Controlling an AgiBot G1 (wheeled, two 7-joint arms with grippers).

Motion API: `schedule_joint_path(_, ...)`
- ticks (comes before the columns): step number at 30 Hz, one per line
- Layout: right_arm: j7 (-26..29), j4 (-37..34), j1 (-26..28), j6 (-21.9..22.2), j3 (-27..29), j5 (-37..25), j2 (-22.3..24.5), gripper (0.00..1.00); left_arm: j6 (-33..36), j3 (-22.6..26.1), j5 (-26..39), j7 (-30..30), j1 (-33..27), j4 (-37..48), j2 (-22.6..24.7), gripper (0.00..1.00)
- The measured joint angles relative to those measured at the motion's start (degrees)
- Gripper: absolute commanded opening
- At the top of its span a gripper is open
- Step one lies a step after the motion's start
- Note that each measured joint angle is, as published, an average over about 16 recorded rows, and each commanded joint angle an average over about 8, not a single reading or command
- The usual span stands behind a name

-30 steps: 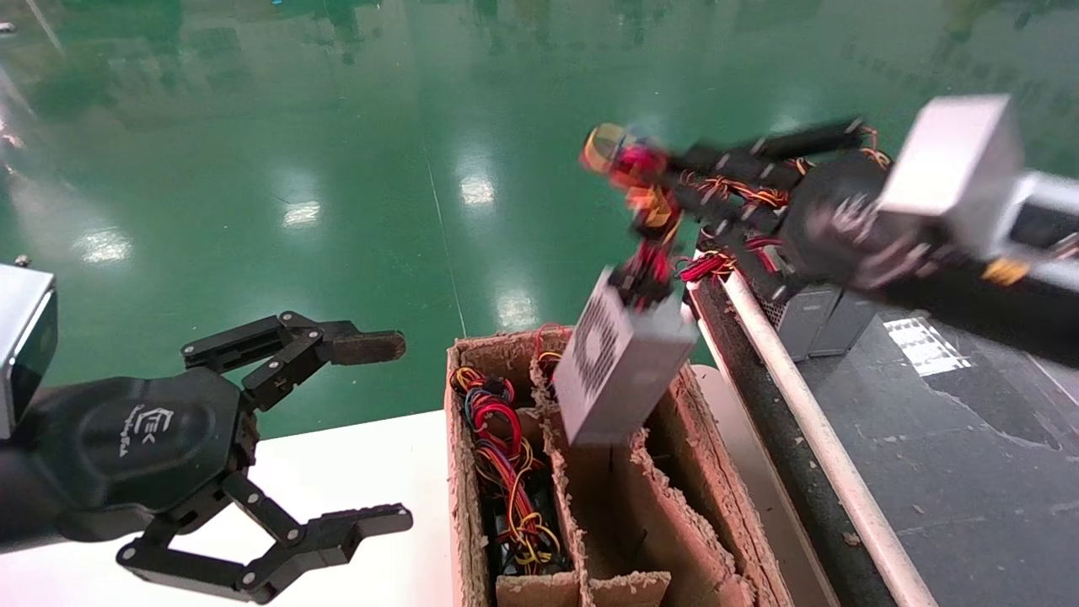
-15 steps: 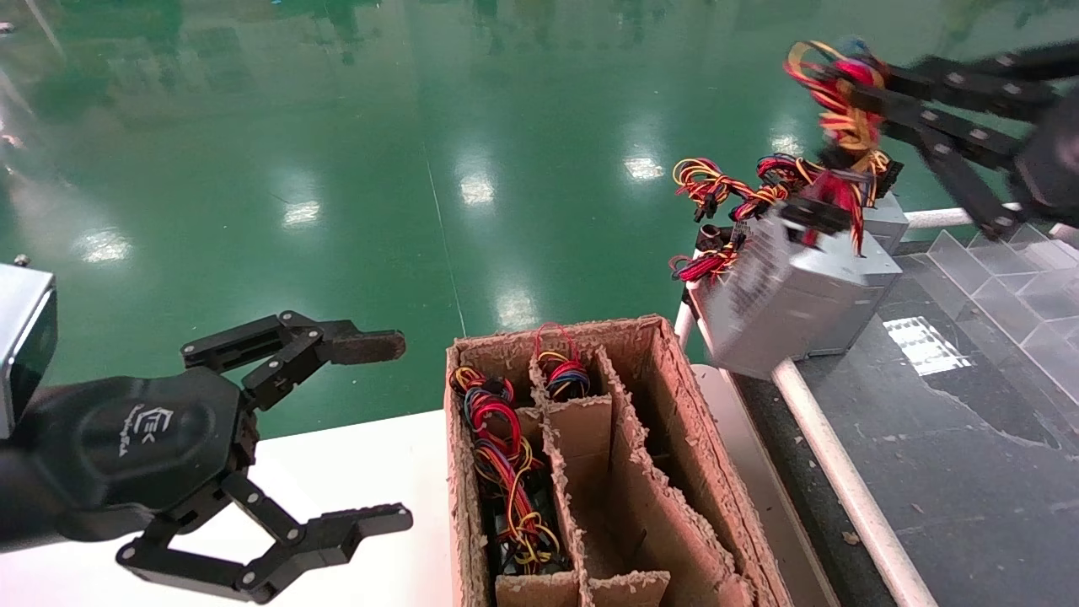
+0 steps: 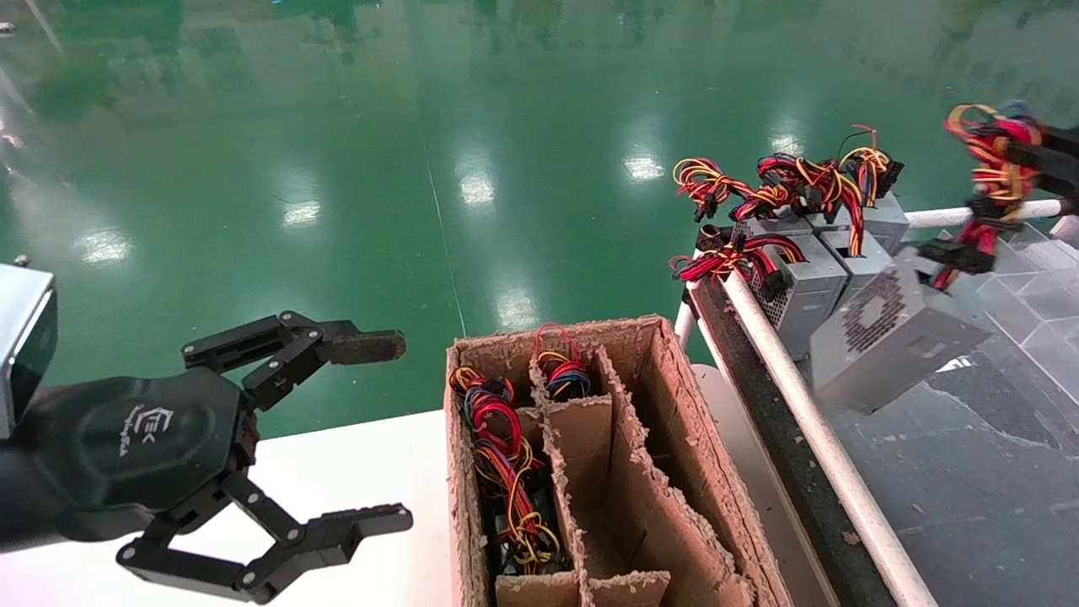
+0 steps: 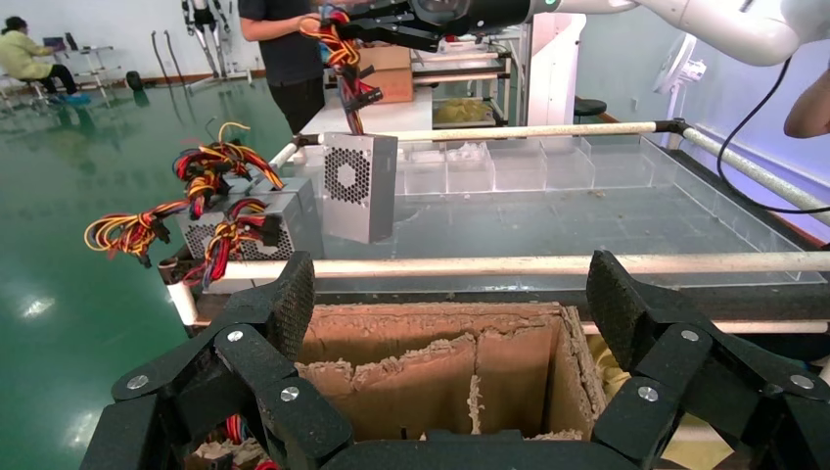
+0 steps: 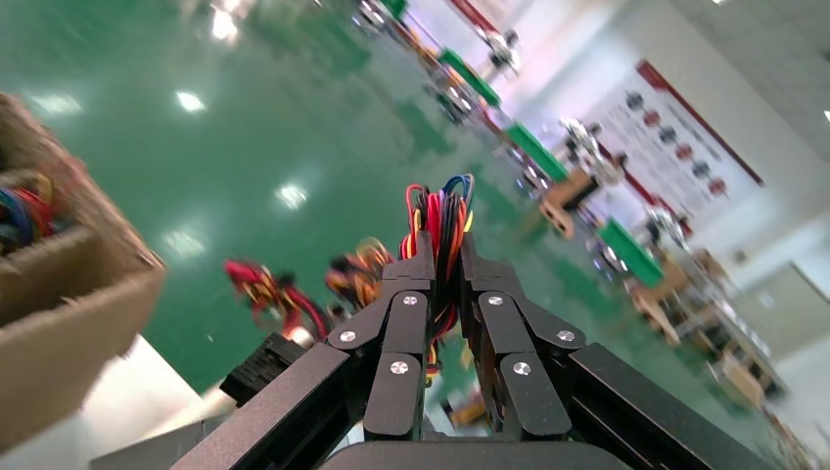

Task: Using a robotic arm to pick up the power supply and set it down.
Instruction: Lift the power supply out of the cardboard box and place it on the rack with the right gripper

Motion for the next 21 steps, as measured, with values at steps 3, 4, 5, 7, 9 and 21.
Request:
schedule_joint_path(3, -1.21, -2.84, 0.8, 1.02, -0.5, -1.75, 0.09, 0.0, 0.0, 0.0, 0.0, 0.0, 0.0, 0.0, 0.0, 1.0)
schedule_joint_path(4, -1.58, -3.81, 1.3, 1.43, -0.82, -2.5, 0.0, 0.0, 0.0, 0.0, 0.0, 0.0, 0.0, 0.0, 0.0, 1.0)
schedule_joint_path(5, -1.95, -4.85, 1.94, 1.86, -1.22, -3.34, -0.16, 0.0, 0.0, 0.0, 0.0, 0.0, 0.0, 0.0, 0.0, 1.0)
schedule_joint_path(7, -2.69, -7.09, 3.55, 2.62, -2.17, -5.12, -0.65, 0.0, 0.0, 0.0, 0.0, 0.0, 0.0, 0.0, 0.0, 1.0)
schedule_joint_path(9, -3.54, -9.64, 5.64, 3.29, -3.29, -7.06, -1.38, 0.0, 0.0, 0.0, 0.0, 0.0, 0.0, 0.0, 0.0, 1.0)
schedule_joint_path(21, -10.4, -26.05, 21.93, 4.38, -10.31, -17.74, -8.82, 0.0, 0.0, 0.0, 0.0, 0.0, 0.0, 0.0, 0.0, 1.0)
